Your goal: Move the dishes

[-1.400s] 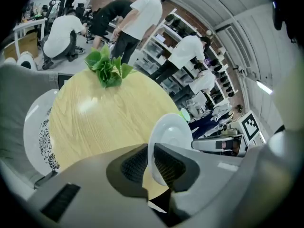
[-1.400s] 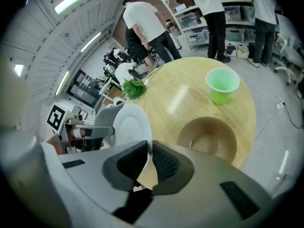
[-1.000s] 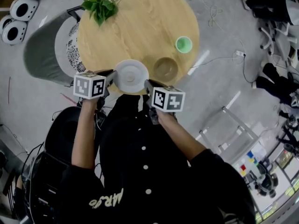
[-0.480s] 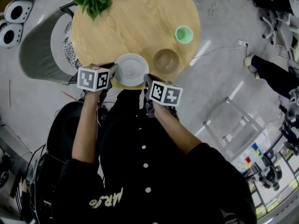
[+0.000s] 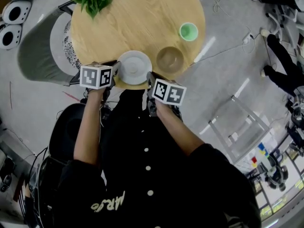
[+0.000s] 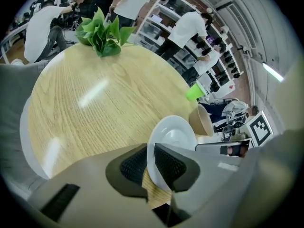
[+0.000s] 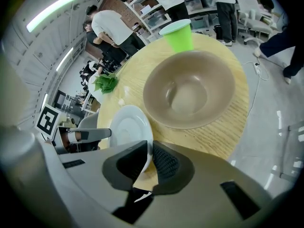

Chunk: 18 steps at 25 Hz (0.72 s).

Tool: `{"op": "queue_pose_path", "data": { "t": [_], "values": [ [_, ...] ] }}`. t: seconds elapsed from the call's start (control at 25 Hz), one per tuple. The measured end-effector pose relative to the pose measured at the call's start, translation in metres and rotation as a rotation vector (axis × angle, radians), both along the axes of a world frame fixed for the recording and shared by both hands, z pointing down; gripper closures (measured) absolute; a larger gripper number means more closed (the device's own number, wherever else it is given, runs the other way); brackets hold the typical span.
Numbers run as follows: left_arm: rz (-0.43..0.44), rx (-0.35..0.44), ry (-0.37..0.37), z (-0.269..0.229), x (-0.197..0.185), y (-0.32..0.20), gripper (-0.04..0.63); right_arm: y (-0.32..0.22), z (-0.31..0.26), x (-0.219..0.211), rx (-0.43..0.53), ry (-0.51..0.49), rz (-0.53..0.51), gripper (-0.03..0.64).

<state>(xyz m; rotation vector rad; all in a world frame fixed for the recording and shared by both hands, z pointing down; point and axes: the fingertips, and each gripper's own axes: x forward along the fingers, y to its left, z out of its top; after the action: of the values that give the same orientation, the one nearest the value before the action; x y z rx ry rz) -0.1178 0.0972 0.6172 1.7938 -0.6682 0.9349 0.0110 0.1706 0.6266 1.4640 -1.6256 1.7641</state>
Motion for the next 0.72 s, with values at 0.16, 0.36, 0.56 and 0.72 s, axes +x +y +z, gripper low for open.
{"op": "queue_pose_path", "data": {
  "t": [0.16,0.36,0.56,0.72],
  "values": [
    [0.001,0.001,-0.008,0.0041,-0.0012,-0.0001,0.546,-0.0002,0.0047,-0.0012,-0.002,0.006,0.001,0.580],
    [-0.002,0.006,-0.007,0.0082,0.0007,-0.0007,0.546,0.0002,0.0090,0.0001,-0.008,0.015,0.002,0.578],
    [0.007,0.018,-0.029,0.0092,0.0016,-0.0003,0.546,0.0009,0.0097,-0.0003,-0.020,0.017,-0.001,0.577],
    [0.012,0.041,-0.014,0.0101,0.0046,-0.0023,0.546,0.0001,0.0104,0.0014,-0.004,0.023,-0.013,0.574]
  ]
}}
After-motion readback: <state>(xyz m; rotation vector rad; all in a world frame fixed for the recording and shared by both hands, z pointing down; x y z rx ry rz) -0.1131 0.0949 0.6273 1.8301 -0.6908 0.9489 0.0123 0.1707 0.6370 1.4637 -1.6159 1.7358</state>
